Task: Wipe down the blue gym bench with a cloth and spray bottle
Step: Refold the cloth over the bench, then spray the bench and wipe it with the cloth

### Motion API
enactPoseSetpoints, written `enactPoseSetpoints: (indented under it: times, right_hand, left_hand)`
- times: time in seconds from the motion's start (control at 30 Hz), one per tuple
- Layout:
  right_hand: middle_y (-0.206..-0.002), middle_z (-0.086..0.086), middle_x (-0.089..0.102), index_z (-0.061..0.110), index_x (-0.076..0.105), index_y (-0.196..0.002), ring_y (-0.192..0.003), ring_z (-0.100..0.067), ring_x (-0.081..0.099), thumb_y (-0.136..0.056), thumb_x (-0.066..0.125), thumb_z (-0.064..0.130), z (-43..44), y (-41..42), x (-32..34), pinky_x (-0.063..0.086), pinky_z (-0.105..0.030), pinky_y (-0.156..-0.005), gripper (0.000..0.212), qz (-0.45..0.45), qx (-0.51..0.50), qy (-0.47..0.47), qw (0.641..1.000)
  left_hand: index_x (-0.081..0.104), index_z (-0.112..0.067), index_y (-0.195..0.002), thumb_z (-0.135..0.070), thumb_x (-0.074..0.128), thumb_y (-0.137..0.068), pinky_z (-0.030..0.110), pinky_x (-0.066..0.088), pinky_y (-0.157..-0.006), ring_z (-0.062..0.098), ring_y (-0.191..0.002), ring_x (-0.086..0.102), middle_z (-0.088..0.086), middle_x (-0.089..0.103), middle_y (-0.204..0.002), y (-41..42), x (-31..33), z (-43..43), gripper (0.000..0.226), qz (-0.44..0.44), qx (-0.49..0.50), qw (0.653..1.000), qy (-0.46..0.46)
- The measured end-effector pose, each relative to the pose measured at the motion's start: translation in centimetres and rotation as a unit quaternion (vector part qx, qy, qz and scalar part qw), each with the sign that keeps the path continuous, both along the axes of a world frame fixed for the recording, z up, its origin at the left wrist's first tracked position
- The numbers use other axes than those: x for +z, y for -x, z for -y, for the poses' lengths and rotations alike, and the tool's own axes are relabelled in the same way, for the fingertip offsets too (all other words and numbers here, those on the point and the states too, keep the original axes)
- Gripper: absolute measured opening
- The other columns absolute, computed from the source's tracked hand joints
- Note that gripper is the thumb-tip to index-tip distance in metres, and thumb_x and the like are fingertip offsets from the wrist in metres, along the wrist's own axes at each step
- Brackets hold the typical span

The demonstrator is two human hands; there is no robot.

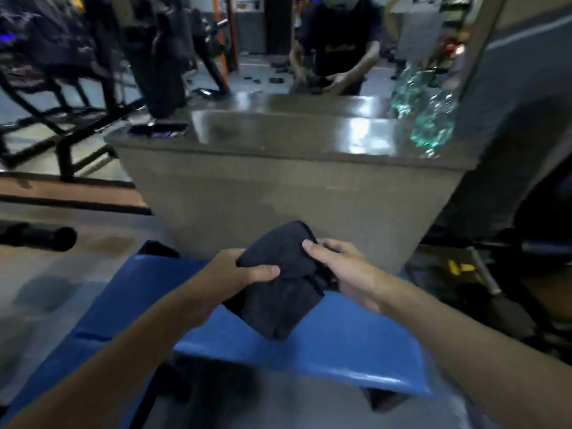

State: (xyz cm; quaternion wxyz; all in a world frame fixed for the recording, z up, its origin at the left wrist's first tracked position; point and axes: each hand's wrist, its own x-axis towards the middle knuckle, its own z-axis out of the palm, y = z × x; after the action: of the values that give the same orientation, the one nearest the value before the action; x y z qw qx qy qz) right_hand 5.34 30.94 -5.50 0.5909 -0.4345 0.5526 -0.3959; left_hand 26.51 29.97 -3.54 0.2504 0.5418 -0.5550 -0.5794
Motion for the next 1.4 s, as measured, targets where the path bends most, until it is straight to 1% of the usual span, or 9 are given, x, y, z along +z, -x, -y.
enactPoseSetpoints:
  times: [0.17,0.33,0.53,0.6,0.7,0.97,1.13,1.23,1.4]
  right_hand:
    - [-0.086,-0.005,0.068,0.012,0.062,-0.101,-0.079,-0.020,0.066,-0.102,0.053,0.031,3.6,10.0,6.1,0.049,-0.032,-0.072,0.021,-0.021,-0.143,0.021,0.989]
    - [-0.090,-0.006,0.064,0.009,0.064,-0.094,-0.083,-0.018,0.061,-0.099,0.056,0.020,9.0,17.5,10.4,0.048,-0.028,-0.068,0.015,-0.140,-0.263,0.085,0.951]
    - [-0.102,-0.001,0.055,0.011,0.052,-0.126,-0.076,-0.005,0.053,-0.095,0.066,0.025,16.5,22.9,12.7,0.042,-0.015,-0.054,0.037,-0.226,-0.374,0.123,0.891]
    - [-0.108,-0.001,0.052,0.011,0.044,-0.134,-0.086,-0.008,0.054,-0.090,0.072,0.029,18.7,24.0,13.0,0.045,-0.011,-0.065,0.055,-0.243,-0.382,0.138,0.881]
    - [-0.107,0.001,0.052,0.019,0.043,-0.126,-0.097,-0.013,0.053,-0.087,0.076,0.032,21.5,25.3,13.9,0.046,-0.031,-0.086,0.053,-0.277,-0.391,0.162,0.863]
    - [-0.084,-0.003,0.060,0.003,0.064,-0.109,-0.075,-0.014,0.054,-0.094,0.067,0.022,24.7,27.2,14.1,0.045,-0.017,-0.054,0.024,-0.290,-0.374,0.152,0.868]
    - [-0.081,-0.015,0.060,-0.001,0.058,-0.100,-0.070,-0.019,0.054,-0.095,0.063,0.030,21.4,26.5,13.3,0.045,-0.042,-0.064,0.031,-0.364,-0.316,0.223,0.847]
    - [-0.077,-0.002,0.049,0.012,0.046,-0.099,-0.061,-0.008,0.046,-0.100,0.056,0.026,17.3,25.1,12.6,0.038,-0.026,-0.056,0.017,-0.347,-0.297,0.270,0.848]
    - [-0.073,0.000,0.041,0.013,0.037,-0.095,-0.052,-0.007,0.037,-0.098,0.054,0.013,10.2,22.8,9.3,0.035,-0.025,-0.050,0.018,-0.286,-0.292,0.275,0.870]
  left_hand:
    - [0.075,-0.013,-0.085,-0.020,0.081,-0.082,0.021,0.054,-0.053,0.009,-0.064,0.072,0.000,0.077,-0.079,8.4,6.3,5.8,0.010,-0.025,0.058,0.996,0.055]
    - [0.076,-0.016,-0.100,-0.028,0.079,-0.085,0.035,0.058,-0.081,0.017,-0.088,0.075,0.000,0.079,-0.093,14.3,10.3,11.9,0.019,-0.081,-0.001,0.994,0.072]
    - [0.075,-0.017,-0.098,-0.031,0.080,-0.084,0.032,0.059,-0.076,0.013,-0.081,0.075,-0.003,0.078,-0.088,20.3,11.6,21.0,0.021,-0.095,-0.055,0.991,0.078]
    - [0.075,-0.017,-0.099,-0.031,0.081,-0.083,0.035,0.059,-0.079,0.015,-0.083,0.075,-0.002,0.079,-0.088,21.8,11.8,23.7,0.022,-0.100,-0.066,0.991,0.066]
    - [0.075,-0.017,-0.099,-0.030,0.081,-0.084,0.030,0.057,-0.071,0.014,-0.082,0.075,-0.003,0.078,-0.087,23.8,11.9,26.8,0.021,-0.109,-0.074,0.989,0.067]
    - [0.074,-0.020,-0.104,-0.030,0.077,-0.087,0.024,0.054,-0.068,0.010,-0.087,0.074,-0.007,0.078,-0.094,25.0,10.9,27.8,0.019,-0.118,-0.103,0.983,0.091]
    - [0.058,-0.031,-0.131,-0.025,0.076,-0.088,0.015,0.051,-0.078,-0.005,-0.099,0.066,-0.021,0.070,-0.112,24.0,10.3,24.7,0.046,-0.108,-0.110,0.976,0.153]
    - [0.040,-0.041,-0.144,-0.024,0.075,-0.090,0.007,0.047,-0.077,-0.018,-0.103,0.055,-0.033,0.052,-0.123,23.3,9.5,21.4,0.066,-0.084,-0.129,0.972,0.177]
    - [0.060,-0.034,-0.128,-0.004,0.072,-0.089,0.012,0.051,-0.077,-0.003,-0.101,0.067,-0.018,0.072,-0.109,21.9,4.8,16.0,0.051,-0.060,-0.155,0.968,0.190]
